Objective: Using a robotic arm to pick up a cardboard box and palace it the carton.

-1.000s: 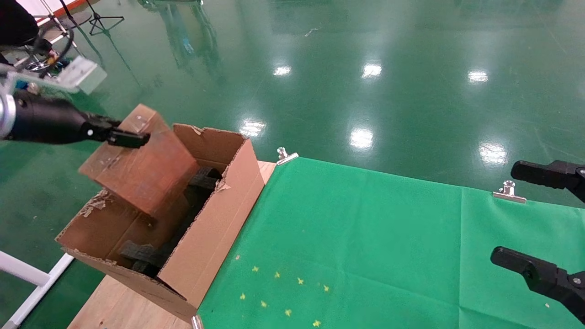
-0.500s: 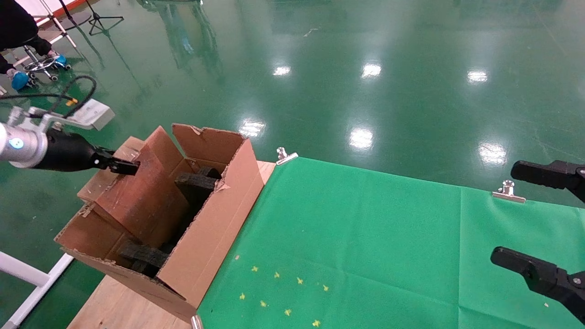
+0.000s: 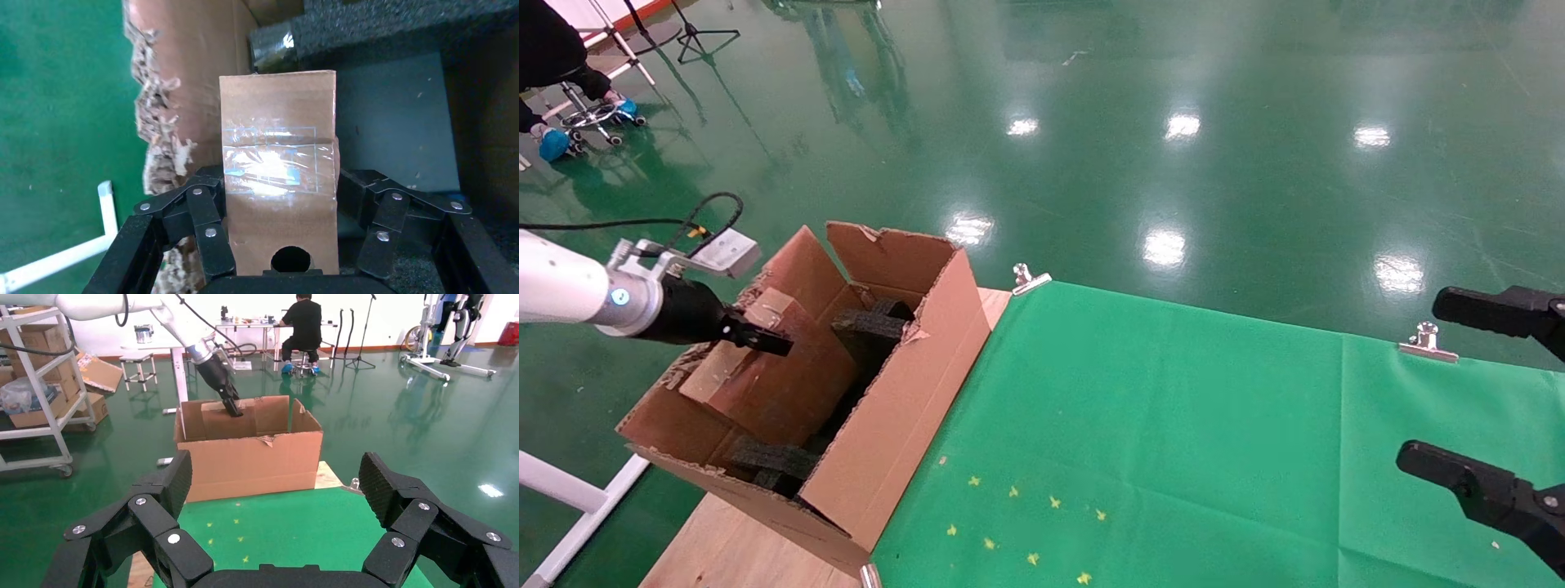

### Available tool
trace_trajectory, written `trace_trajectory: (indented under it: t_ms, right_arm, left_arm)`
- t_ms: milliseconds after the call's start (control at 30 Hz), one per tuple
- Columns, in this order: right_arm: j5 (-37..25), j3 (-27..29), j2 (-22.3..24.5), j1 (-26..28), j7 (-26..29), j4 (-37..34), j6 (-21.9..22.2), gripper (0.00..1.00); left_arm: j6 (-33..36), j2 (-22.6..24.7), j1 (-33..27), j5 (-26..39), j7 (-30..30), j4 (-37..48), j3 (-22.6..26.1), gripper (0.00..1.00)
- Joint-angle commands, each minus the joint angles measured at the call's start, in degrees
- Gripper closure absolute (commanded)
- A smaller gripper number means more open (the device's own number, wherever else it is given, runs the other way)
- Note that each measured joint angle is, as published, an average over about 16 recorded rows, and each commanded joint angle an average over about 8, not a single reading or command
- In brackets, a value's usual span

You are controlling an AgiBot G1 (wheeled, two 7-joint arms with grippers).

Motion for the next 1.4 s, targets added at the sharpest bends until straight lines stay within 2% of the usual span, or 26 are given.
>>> trace_trajectory:
  t_ms: [33, 67, 300, 333, 1167, 1400]
  right_arm:
    - [0.0, 0.0, 0.0, 0.0, 0.0, 0.0, 0.0, 0.0]
    - [0.0, 0.0, 0.0, 0.0, 0.0, 0.0, 0.0, 0.0]
    - [0.0, 0.0, 0.0, 0.0, 0.0, 0.0, 0.0, 0.0]
    - [0.0, 0.0, 0.0, 0.0, 0.0, 0.0, 0.0, 0.0]
    - [0.0, 0.0, 0.0, 0.0, 0.0, 0.0, 0.0, 0.0]
    - [0.0, 0.0, 0.0, 0.0, 0.0, 0.0, 0.0, 0.0]
  left_arm:
    - [-0.7, 0.9, 0.1, 0.4, 0.0, 1.6, 0.3, 1.0]
    - [-0.8, 1.1, 0.1, 0.6, -0.2, 2.1, 0.3, 0.93]
    - [-1.5, 2.1, -0.2, 0.6, -0.7, 4.8, 0.3, 0.06]
    - [-1.5, 2.2, -0.3, 0.6, -0.7, 5.0, 0.2, 0.0]
    - [-0.8, 1.8, -0.3, 0.5, -0.5, 3.9, 0.3, 0.0]
    - [4.1, -0.4, -2.7, -5.5, 3.8, 0.2, -3.3, 0.0]
